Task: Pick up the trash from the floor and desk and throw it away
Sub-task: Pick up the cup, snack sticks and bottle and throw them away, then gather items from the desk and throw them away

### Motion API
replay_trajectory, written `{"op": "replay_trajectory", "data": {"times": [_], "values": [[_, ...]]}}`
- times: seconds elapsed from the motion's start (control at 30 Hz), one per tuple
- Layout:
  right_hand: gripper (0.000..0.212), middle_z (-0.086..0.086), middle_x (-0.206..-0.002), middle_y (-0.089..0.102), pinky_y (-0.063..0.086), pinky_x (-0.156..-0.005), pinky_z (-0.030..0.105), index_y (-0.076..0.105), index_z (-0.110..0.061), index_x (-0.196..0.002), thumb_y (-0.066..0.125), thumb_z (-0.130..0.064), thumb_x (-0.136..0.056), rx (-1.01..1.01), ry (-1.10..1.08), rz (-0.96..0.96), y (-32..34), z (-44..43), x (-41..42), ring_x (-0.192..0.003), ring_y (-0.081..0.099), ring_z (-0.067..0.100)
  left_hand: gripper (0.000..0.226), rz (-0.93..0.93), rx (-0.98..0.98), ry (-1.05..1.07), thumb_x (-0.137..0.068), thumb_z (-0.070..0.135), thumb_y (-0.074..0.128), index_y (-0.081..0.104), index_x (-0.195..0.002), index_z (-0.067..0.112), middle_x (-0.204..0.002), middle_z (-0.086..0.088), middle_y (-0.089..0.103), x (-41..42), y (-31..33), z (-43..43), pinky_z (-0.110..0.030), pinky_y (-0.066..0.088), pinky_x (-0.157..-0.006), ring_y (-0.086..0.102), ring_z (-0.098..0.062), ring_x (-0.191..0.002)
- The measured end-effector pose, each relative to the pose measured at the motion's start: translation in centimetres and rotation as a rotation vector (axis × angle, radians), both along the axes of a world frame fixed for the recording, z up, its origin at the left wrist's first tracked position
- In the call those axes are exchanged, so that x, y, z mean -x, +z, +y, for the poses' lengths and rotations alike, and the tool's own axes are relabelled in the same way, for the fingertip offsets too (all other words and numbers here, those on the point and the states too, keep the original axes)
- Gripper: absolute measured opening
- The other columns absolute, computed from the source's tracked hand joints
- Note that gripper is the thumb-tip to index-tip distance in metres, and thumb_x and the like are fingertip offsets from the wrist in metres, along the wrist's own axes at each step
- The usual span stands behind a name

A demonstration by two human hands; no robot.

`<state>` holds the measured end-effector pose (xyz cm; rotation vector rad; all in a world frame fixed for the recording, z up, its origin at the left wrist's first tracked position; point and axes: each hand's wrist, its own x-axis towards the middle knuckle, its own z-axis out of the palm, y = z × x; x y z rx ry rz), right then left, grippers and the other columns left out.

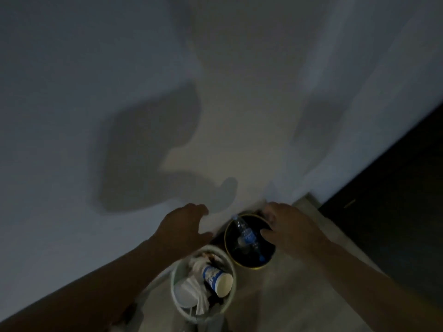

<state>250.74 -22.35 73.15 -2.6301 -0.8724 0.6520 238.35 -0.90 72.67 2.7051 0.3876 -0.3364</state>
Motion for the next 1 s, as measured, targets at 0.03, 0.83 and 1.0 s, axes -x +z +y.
{"op": "replay_trajectory", "data": {"times": [0.03, 0.83, 1.0], "values": [[0.038, 0.0, -0.106, 0.056, 0.04, -0.07, 0.025, 0.049, -0.021, -0.116, 0.063, -0.037, -0.084, -0.005, 0.066, -0.053, 2.7, 0.1, -0.1, -0.097, 0.055, 0.017, 0.057, -0.044, -0.02, -0.002, -0.084, 0.045, 0.063, 0.046, -0.135, 0.024, -0.129, 0.005, 0.054, 0.2, 3.0, 0.0, -0.02, 0.037, -0.098, 0.052, -0.011, -0.117], [0.041, -0.024, -0.112, 0.051, 0.035, -0.082, 0.014, 0.047, -0.041, -0.124, 0.057, -0.05, -0.084, -0.821, 0.959, -0.675, 47.3, 13.6, 32.0, -0.103, 0.048, -0.004, 0.049, -0.598, -0.769, 0.604, -0.082, 0.057, 0.057, 0.046, -0.128, 0.042, -0.12, 0.025, 0.053, 42.8, 46.0, -0.6, 0.0, 0.034, -0.078, 0.051, 0.004, -0.099], [0.042, -0.026, -0.111, 0.051, 0.037, -0.085, 0.013, 0.048, -0.04, -0.123, 0.057, -0.052, -0.084, -0.903, 1.169, -0.594, 48.4, 15.8, 46.4, -0.103, 0.048, -0.006, 0.051, -0.558, -0.848, 0.816, -0.081, 0.054, 0.058, 0.049, -0.128, 0.036, -0.121, 0.02, 0.054, 58.2, 47.6, -4.6, -0.014, 0.042, -0.09, 0.054, 0.001, -0.107]]}}
